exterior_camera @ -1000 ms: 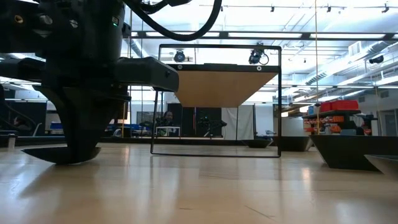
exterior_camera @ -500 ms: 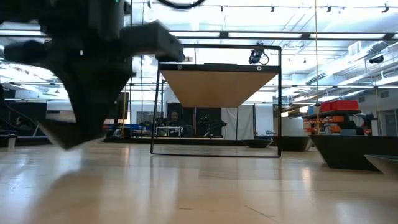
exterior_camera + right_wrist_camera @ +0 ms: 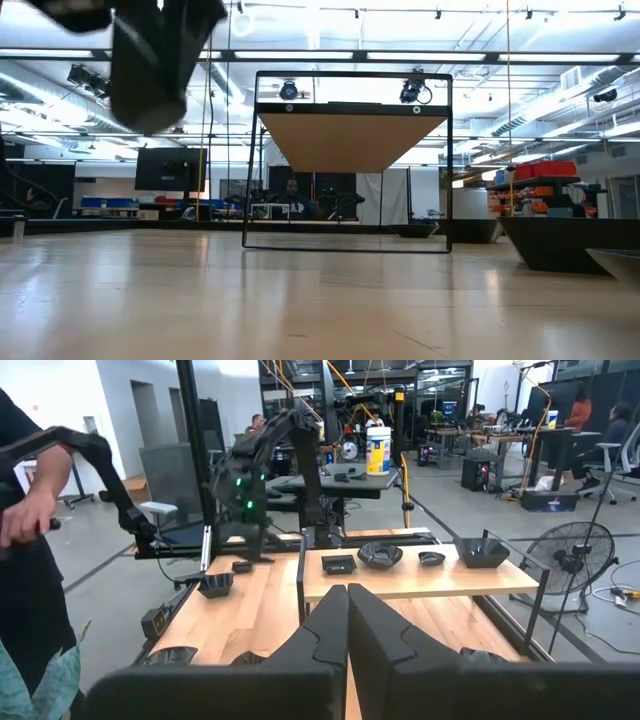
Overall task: Pick & Place Mini shaped plates
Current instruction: Stack the drop-shaped plate on top of the drop-shaped plate on the shelf
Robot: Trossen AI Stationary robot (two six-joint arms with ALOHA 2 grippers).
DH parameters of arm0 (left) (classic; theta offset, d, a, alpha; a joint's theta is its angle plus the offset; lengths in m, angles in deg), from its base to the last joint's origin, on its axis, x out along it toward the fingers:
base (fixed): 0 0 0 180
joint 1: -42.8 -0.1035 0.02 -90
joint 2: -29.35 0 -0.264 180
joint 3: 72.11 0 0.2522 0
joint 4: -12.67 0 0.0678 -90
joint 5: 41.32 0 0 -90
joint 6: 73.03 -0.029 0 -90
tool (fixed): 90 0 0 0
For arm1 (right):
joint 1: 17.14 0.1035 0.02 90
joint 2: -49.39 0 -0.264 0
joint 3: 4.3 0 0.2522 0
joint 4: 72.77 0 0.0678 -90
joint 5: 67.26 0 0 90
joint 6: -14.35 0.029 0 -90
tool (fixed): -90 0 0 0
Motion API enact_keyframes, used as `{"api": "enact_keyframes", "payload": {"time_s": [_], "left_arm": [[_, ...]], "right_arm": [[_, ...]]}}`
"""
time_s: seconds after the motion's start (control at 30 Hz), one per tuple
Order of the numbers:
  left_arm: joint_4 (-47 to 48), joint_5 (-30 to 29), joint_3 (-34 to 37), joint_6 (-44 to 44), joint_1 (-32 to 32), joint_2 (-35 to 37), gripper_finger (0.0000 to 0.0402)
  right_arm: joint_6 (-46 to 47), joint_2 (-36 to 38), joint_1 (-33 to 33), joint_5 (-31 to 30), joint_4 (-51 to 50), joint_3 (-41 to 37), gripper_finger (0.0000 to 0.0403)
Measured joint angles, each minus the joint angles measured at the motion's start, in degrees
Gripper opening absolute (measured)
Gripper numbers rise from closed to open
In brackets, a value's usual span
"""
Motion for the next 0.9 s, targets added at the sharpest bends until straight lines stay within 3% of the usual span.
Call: {"api": "enact_keyframes", "payload": {"time_s": [0.53,0.9], "left_arm": [[-7.29,-0.72,0.00,12.20,-9.10,20.36,0.0009],[-15.14,-2.66,-0.04,12.95,-21.50,24.94,0.0009]], "right_arm": [[0.00,0.00,0.02,0.01,0.00,0.00,0.0010],[0.00,0.00,0.00,0.02,0.02,-0.01,0.0010]]}}
